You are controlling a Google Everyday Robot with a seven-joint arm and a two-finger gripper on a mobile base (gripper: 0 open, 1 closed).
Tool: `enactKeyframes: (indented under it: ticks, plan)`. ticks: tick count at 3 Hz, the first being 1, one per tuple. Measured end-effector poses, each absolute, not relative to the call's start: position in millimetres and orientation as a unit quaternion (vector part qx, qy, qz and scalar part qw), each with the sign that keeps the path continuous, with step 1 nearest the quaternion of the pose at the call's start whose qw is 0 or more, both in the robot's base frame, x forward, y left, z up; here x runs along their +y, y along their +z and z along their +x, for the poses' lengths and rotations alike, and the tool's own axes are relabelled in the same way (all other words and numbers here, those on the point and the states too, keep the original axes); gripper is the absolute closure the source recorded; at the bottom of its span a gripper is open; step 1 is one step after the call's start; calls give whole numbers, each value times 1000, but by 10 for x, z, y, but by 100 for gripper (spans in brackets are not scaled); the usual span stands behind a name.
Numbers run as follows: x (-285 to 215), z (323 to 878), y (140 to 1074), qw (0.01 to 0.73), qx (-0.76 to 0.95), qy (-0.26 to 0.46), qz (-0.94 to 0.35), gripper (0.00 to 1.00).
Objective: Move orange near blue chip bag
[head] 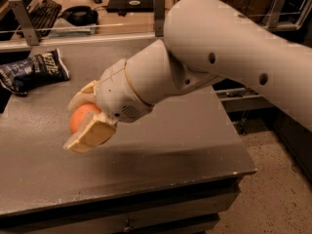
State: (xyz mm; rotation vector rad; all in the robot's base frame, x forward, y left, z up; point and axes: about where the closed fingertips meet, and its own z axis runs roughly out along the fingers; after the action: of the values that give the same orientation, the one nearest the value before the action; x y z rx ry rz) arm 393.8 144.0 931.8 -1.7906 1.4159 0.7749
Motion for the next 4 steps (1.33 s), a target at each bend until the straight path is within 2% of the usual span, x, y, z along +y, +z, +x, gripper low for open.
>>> enactKeyframes:
  ticks: [2, 4]
  plan:
    - [1510, 4173, 9468, 380, 531, 285, -702, 100]
    - [1883, 5153, 9489, 406, 497, 264, -721, 100]
